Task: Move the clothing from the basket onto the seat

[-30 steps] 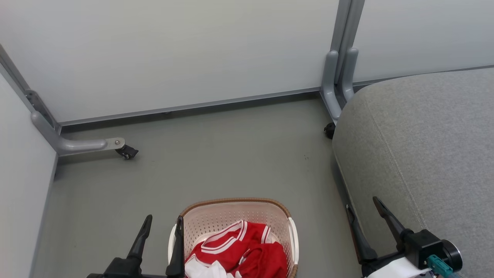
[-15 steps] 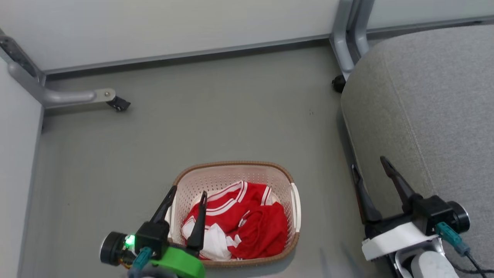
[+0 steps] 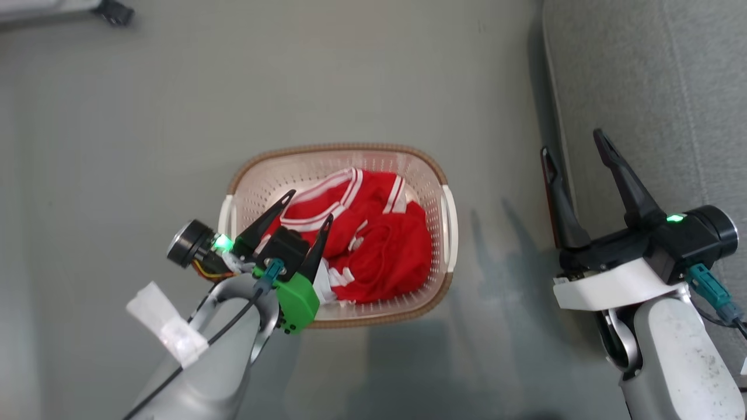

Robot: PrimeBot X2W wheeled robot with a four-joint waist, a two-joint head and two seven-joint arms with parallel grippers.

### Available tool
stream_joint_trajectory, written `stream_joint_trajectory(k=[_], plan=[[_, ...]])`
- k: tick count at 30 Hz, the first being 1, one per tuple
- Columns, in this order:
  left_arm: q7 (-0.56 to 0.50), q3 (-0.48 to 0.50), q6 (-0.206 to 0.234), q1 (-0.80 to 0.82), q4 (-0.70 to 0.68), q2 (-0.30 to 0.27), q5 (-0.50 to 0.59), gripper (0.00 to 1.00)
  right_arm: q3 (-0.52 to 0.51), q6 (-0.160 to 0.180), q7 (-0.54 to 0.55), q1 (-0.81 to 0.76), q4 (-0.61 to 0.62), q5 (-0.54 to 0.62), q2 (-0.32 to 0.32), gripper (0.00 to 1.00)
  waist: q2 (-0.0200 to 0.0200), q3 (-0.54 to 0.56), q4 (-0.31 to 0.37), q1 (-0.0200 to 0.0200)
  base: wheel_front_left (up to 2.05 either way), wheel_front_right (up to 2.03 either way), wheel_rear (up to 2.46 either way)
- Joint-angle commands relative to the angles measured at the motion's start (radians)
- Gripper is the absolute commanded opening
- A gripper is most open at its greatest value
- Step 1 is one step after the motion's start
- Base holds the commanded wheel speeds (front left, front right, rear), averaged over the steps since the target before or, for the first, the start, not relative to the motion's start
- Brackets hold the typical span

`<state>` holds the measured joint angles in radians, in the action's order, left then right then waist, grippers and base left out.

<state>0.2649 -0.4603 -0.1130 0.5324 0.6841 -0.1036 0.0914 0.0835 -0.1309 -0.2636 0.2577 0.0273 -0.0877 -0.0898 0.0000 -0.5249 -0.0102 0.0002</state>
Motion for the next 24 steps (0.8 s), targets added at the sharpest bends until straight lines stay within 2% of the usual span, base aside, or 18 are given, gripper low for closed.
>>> stream_joint_trajectory(k=[1, 9, 15, 24], plan=[[-0.001, -0.011, 0.004, 0.055, 0.038, -0.002, 0.019, 1.00, 0.008, 0.000, -0.002, 0.026, 0.010, 0.002, -0.004, 1.00, 0.0000, -0.184, 0.042, -0.0002, 0.00, 0.00, 0.00], [-0.001, -0.100, -0.012, 0.256, 0.239, -0.027, 0.046, 1.00, 0.034, 0.000, -0.002, 0.100, 0.047, -0.007, 0.024, 1.00, 0.0000, -0.338, 0.104, -0.0002, 0.00, 0.00, 0.00], [-0.001, -0.163, -0.016, 0.367, 0.418, -0.029, 0.079, 1.00, 0.067, 0.000, -0.002, 0.118, 0.060, -0.007, 0.035, 1.00, 0.0000, -0.409, 0.135, -0.0002, 0.00, 0.00, 0.00], [-0.008, -0.241, -0.017, 0.509, 0.547, -0.017, 0.122, 1.00, 0.098, 0.000, -0.002, 0.144, 0.071, -0.019, 0.039, 1.00, 0.0000, -0.508, 0.153, -0.0002, 0.00, 0.00, 0.00]])
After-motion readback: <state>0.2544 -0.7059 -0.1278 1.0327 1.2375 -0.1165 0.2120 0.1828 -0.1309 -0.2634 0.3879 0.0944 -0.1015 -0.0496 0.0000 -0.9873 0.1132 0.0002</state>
